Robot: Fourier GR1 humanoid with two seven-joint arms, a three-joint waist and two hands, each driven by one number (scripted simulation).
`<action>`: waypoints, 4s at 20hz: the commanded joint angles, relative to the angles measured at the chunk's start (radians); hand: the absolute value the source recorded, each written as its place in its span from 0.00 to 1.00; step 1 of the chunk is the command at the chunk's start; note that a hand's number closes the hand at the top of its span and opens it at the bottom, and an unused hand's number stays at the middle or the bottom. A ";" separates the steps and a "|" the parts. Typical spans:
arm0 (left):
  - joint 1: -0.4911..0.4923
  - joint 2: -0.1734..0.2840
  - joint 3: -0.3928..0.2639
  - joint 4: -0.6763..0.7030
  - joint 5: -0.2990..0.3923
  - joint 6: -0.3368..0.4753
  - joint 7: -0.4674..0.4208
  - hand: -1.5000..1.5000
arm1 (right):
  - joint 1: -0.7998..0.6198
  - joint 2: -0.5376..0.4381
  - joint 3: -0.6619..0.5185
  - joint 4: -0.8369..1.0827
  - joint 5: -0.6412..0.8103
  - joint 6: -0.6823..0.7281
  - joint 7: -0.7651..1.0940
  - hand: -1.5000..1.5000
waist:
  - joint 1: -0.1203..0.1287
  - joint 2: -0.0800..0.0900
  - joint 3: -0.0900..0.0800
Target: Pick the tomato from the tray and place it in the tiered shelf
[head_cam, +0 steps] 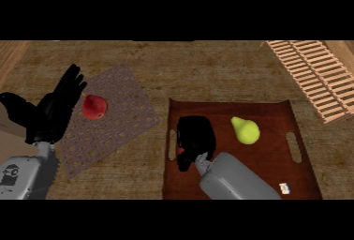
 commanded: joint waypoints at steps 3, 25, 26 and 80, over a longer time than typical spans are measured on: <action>0.010 0.013 0.024 0.018 0.008 -0.025 -0.017 0.50 | -0.076 0.041 -0.126 -0.119 -0.043 -0.132 -0.026 1.00 | -0.001 0.001 0.002; -0.030 -0.014 0.027 -0.021 -0.023 -0.007 0.068 0.50 | -0.330 -0.196 -0.628 -0.563 0.004 0.103 0.243 1.00 | -0.011 -0.001 0.001; 0.063 -0.037 0.015 -0.039 -0.045 -0.002 -0.019 0.50 | -0.295 -0.228 -0.659 -0.648 -0.025 0.144 0.272 1.00 | -0.014 -0.003 0.001; 0.035 -0.076 0.086 -0.007 -0.088 -0.098 -0.008 0.50 | -0.205 -0.761 -1.355 0.470 -0.399 -0.232 -0.826 0.00 | 0.003 0.004 0.002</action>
